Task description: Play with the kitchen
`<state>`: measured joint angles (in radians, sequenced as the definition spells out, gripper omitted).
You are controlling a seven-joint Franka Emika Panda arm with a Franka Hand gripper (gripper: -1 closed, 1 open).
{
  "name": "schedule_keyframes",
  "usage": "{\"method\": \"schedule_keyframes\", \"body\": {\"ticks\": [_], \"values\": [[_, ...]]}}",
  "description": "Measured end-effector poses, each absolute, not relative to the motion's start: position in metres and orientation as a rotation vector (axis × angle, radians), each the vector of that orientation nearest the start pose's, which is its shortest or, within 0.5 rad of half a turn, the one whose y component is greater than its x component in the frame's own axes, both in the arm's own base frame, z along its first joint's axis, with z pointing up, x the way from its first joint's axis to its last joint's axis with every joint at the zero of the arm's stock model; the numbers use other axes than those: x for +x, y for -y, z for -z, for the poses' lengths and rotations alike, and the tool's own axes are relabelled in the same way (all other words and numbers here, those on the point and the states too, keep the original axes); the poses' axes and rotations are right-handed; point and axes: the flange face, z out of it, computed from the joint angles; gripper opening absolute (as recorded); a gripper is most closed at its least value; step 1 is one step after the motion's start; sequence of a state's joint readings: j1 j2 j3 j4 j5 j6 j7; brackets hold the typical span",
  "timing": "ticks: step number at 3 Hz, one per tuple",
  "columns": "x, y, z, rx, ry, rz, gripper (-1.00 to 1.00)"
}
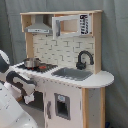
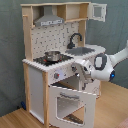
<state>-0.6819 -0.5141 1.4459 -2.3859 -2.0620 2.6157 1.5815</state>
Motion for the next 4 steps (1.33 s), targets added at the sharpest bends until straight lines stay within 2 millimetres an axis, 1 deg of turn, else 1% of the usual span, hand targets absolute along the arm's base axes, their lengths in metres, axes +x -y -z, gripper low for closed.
{"method": "schedule_keyframes", "body": {"ticks": [1, 2, 3, 4], "values": [[0.342, -0.355, -0.341, 1.549, -1.212, -1.448, 1.0], [0.324, -0.372, -0.327, 1.47, -1.299, -1.427, 1.0], [0.33, -0.367, -0.328, 1.376, -1.316, -1.364, 1.0], [0.335, -0.347, -0.325, 1.31, -1.333, -1.268, 1.0]]}}
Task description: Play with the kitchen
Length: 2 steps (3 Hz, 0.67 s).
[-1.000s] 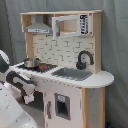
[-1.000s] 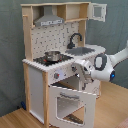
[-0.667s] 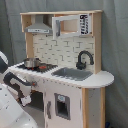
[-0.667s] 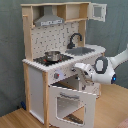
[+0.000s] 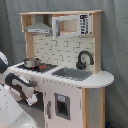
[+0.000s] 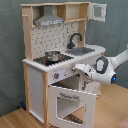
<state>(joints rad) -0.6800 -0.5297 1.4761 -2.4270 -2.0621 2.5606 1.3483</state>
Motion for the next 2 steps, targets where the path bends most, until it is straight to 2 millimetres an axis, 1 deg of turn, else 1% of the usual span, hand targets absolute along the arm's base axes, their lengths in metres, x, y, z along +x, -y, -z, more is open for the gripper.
{"method": "schedule_keyframes", "body": {"ticks": [1, 2], "values": [[0.32, -0.357, -0.324, 1.141, -1.425, -1.244, 1.0], [0.303, -0.371, -0.328, 0.982, -1.462, -1.259, 1.0]]}}
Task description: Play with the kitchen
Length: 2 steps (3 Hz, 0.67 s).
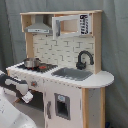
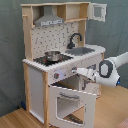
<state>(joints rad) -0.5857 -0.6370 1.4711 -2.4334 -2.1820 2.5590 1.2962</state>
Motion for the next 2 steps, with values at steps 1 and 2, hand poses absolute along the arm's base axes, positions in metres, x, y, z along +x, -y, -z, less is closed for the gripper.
{"method": "schedule_keyframes", "body": {"ticks": [1, 2], "values": [[0.294, -0.379, -0.342, 0.873, -1.43, -1.276, 1.0], [0.291, -0.382, -0.364, 0.787, -1.352, -1.308, 1.0]]}}
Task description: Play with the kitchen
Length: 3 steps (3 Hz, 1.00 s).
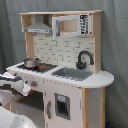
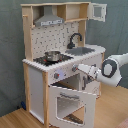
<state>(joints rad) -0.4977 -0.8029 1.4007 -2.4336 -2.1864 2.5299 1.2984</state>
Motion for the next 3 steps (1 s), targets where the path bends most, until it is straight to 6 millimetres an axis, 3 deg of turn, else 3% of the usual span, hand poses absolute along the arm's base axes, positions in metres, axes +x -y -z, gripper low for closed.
{"method": "schedule_keyframes", "body": {"ticks": [3], "values": [[0.281, -0.369, -0.445, 0.727, -1.038, -1.4, 1.0]]}}
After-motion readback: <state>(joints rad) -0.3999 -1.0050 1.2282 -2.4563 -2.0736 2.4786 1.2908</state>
